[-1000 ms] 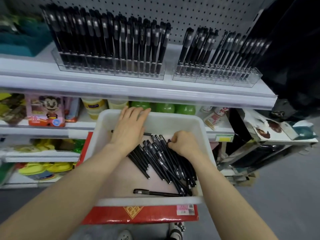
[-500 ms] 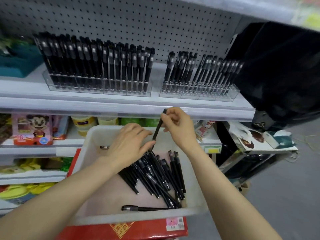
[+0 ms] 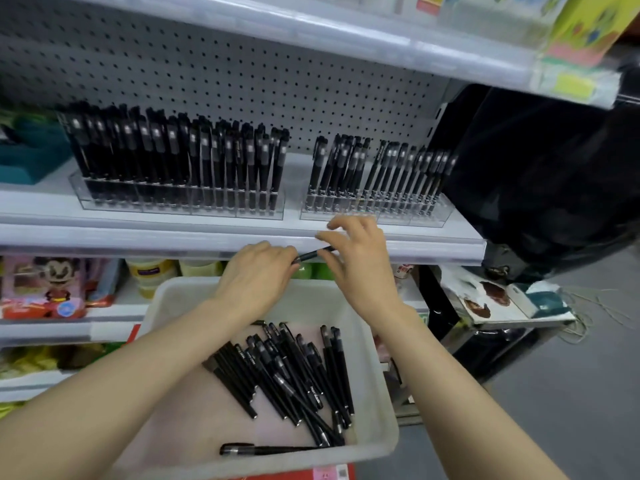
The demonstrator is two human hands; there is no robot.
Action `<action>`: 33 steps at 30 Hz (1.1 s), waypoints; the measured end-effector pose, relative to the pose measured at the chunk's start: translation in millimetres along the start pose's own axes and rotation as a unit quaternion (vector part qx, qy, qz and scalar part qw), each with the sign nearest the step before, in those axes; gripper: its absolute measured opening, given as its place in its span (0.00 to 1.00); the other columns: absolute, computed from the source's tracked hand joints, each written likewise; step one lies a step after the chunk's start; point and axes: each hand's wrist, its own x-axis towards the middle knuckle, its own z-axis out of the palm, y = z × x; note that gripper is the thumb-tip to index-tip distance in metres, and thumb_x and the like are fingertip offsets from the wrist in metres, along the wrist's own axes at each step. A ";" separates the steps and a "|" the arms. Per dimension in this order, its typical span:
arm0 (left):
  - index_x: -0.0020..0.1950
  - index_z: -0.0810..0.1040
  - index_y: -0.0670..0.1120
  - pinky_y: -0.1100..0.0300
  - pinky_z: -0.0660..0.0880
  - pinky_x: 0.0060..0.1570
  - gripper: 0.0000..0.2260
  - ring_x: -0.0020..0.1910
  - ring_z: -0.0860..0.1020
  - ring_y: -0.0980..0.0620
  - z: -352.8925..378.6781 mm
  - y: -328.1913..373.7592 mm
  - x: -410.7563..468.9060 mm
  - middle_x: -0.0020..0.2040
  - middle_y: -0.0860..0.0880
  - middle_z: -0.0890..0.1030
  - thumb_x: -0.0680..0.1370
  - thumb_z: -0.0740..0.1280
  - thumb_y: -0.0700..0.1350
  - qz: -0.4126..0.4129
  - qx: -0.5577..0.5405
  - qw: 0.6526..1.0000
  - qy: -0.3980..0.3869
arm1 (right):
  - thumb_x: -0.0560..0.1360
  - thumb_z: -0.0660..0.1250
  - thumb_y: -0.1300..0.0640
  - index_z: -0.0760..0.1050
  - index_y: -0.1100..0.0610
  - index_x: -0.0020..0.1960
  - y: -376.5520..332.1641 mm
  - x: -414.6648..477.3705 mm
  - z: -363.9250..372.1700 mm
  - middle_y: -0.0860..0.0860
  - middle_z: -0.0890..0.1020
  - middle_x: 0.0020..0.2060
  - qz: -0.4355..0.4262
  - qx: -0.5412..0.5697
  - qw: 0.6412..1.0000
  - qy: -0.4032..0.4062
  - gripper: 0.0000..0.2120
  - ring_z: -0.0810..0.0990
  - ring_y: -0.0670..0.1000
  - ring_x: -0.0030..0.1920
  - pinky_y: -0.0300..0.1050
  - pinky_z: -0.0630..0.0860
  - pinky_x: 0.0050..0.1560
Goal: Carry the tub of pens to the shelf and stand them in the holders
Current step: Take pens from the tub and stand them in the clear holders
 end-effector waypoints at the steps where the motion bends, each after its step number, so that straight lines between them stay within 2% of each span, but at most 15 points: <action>1: 0.46 0.76 0.46 0.53 0.70 0.39 0.09 0.40 0.76 0.45 -2.3 2.1 4.3 0.39 0.48 0.81 0.80 0.63 0.50 0.002 0.005 1.000 0.000 | 0.71 0.75 0.61 0.83 0.57 0.51 3.4 -0.8 2.0 0.53 0.81 0.50 -0.021 0.002 1.000 -0.017 0.09 0.75 0.58 0.51 0.53 0.74 0.49; 3: 0.48 0.77 0.46 0.52 0.70 0.43 0.10 0.44 0.76 0.44 -6.8 5.7 12.5 0.42 0.47 0.82 0.80 0.62 0.51 0.009 0.009 1.000 0.002 | 0.70 0.75 0.61 0.83 0.58 0.49 9.5 -1.1 2.1 0.53 0.81 0.44 -0.033 0.017 0.998 -0.040 0.07 0.76 0.58 0.45 0.52 0.76 0.43; 5: 0.56 0.77 0.46 0.52 0.71 0.48 0.12 0.49 0.75 0.46 -11.1 9.1 21.0 0.49 0.47 0.81 0.81 0.61 0.52 0.009 0.003 1.000 0.006 | 0.72 0.74 0.61 0.83 0.58 0.49 17.1 0.8 -2.0 0.53 0.81 0.41 -0.018 0.028 0.998 -0.059 0.06 0.76 0.58 0.43 0.51 0.76 0.39; 7: 0.70 0.70 0.46 0.53 0.73 0.55 0.19 0.58 0.73 0.47 -14.8 13.0 29.5 0.60 0.47 0.77 0.81 0.62 0.51 -0.005 -0.023 1.000 0.020 | 0.74 0.72 0.60 0.83 0.59 0.50 28.3 4.6 -8.0 0.53 0.80 0.41 0.010 0.032 0.997 -0.073 0.06 0.76 0.58 0.43 0.50 0.74 0.40; 9: 0.76 0.61 0.44 0.52 0.71 0.63 0.27 0.66 0.69 0.46 -18.1 15.0 39.1 0.68 0.45 0.72 0.80 0.65 0.49 -0.020 -0.055 0.997 0.049 | 0.76 0.70 0.59 0.82 0.58 0.52 40.4 10.9 -17.6 0.52 0.79 0.42 0.070 0.052 0.993 -0.073 0.06 0.76 0.55 0.44 0.49 0.73 0.42; 11: 0.75 0.63 0.42 0.50 0.70 0.66 0.26 0.69 0.67 0.44 -17.4 14.2 48.4 0.71 0.43 0.69 0.79 0.66 0.46 -0.025 -0.057 0.996 0.066 | 0.78 0.68 0.57 0.81 0.56 0.53 52.3 20.5 -29.1 0.48 0.80 0.42 0.162 0.104 0.980 -0.040 0.06 0.77 0.50 0.42 0.44 0.74 0.43; 13: 0.72 0.69 0.41 0.47 0.74 0.60 0.23 0.68 0.68 0.43 -12.5 11.7 55.9 0.69 0.42 0.70 0.78 0.68 0.42 -0.012 -0.036 0.997 0.067 | 0.79 0.66 0.55 0.79 0.54 0.51 62.9 34.1 -38.7 0.46 0.81 0.41 0.234 0.160 0.959 0.006 0.04 0.79 0.46 0.42 0.41 0.77 0.45; 16: 0.68 0.72 0.39 0.49 0.78 0.52 0.25 0.65 0.69 0.42 -2.7 9.7 64.0 0.67 0.41 0.72 0.72 0.73 0.35 0.002 0.008 0.999 0.042 | 0.79 0.66 0.54 0.78 0.53 0.49 76.0 58.8 -44.8 0.46 0.82 0.39 0.273 0.186 0.941 0.068 0.04 0.81 0.47 0.42 0.47 0.80 0.50; 20: 0.69 0.70 0.38 0.53 0.76 0.56 0.33 0.66 0.69 0.42 7.5 7.3 78.4 0.67 0.41 0.72 0.66 0.75 0.29 0.017 0.034 0.999 0.034 | 0.78 0.66 0.53 0.79 0.56 0.50 84.6 88.3 -40.4 0.50 0.84 0.39 0.295 0.196 0.931 0.087 0.07 0.83 0.50 0.42 0.49 0.80 0.51; 24: 0.71 0.69 0.37 0.53 0.73 0.62 0.32 0.66 0.68 0.43 14.8 3.8 92.5 0.67 0.41 0.71 0.68 0.74 0.31 0.018 0.069 0.997 0.026 | 0.79 0.66 0.54 0.79 0.56 0.51 85.5 105.2 -26.1 0.51 0.84 0.40 0.293 0.225 0.926 0.074 0.07 0.84 0.50 0.42 0.50 0.81 0.51; 29: 0.69 0.71 0.36 0.52 0.75 0.59 0.32 0.64 0.70 0.42 16.6 4.2 95.2 0.65 0.41 0.74 0.66 0.74 0.29 0.009 0.054 0.998 0.025 | 0.79 0.66 0.54 0.80 0.60 0.56 89.2 105.0 -0.7 0.52 0.84 0.39 0.299 0.176 0.938 -0.006 0.11 0.83 0.53 0.42 0.48 0.79 0.51; 33: 0.70 0.70 0.37 0.52 0.74 0.61 0.31 0.64 0.69 0.42 13.8 4.5 96.2 0.65 0.41 0.73 0.67 0.71 0.28 0.013 0.043 0.999 0.020 | 0.79 0.67 0.54 0.80 0.61 0.57 92.1 96.7 11.3 0.52 0.81 0.38 0.309 0.149 0.938 -0.051 0.12 0.80 0.53 0.40 0.46 0.77 0.47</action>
